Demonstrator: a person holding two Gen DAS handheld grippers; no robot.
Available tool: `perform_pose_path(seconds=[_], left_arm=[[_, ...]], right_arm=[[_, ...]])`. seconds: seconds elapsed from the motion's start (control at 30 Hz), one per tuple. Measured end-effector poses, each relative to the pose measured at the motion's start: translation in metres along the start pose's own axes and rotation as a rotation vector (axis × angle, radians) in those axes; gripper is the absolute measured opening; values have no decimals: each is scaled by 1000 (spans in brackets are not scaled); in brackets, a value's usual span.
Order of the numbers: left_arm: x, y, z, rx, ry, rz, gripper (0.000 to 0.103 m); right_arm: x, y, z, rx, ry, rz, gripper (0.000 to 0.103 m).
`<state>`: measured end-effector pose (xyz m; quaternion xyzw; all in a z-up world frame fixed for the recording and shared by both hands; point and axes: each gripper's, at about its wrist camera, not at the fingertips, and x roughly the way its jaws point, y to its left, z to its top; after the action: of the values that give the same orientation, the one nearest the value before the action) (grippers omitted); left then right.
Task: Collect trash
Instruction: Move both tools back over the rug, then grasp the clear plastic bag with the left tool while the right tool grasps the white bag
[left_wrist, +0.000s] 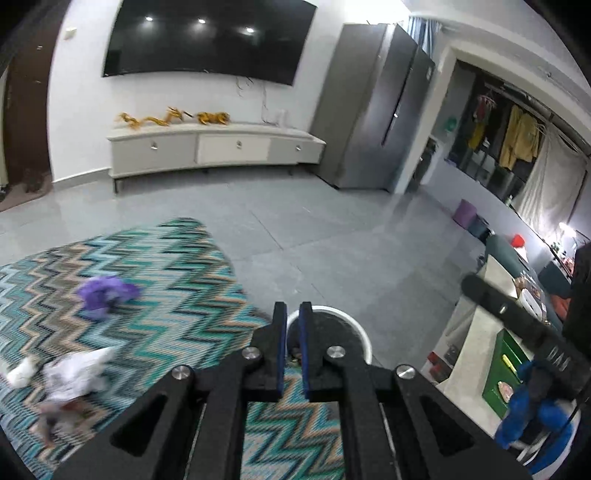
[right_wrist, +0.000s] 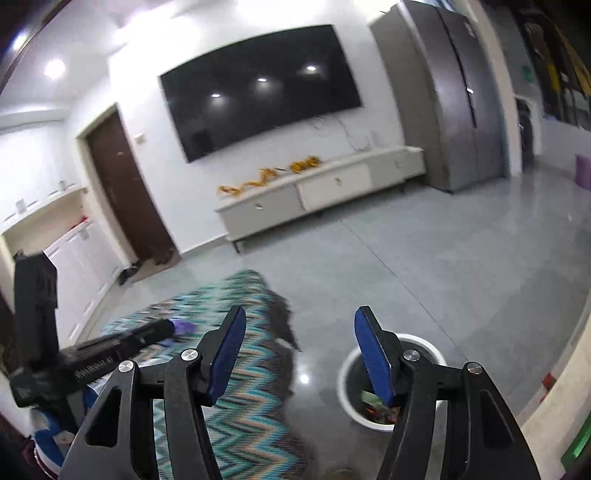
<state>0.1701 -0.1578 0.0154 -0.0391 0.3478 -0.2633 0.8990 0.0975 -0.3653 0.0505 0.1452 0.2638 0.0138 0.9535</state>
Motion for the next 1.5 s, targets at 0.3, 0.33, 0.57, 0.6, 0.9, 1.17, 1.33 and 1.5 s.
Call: perform_pose_path(seconds=[0.3,0.33,0.57,0.6,0.9,1.17,1.33,1.5], left_arm=[[-99,99,-34,-61,-128,147,68],[-106,109,-38,-66,-131,161,68],[-133,200,-71,-135,-93,265,67],[-132,212,-76,-150,-76,269,67],[-86,252,-111,-131,68,221,67],[-37,254,-121,-74,160,158,59],[-20,253,-123,-70,194,115,28],[-24,248,-127,-73,176,99,15]], right_arm=[[-2,86,-3,-87,19,134,61],[1,96,-5,-94,30,151,61],[46,149,-28,-124,145,232,61],[56,156,-33,-124,170,243,61],[162,209,-90,-57,426,320,61],[230,228,-121,16,575,315,61],[250,231,-133,44,602,308,39],[237,223,-134,41,562,316,14]])
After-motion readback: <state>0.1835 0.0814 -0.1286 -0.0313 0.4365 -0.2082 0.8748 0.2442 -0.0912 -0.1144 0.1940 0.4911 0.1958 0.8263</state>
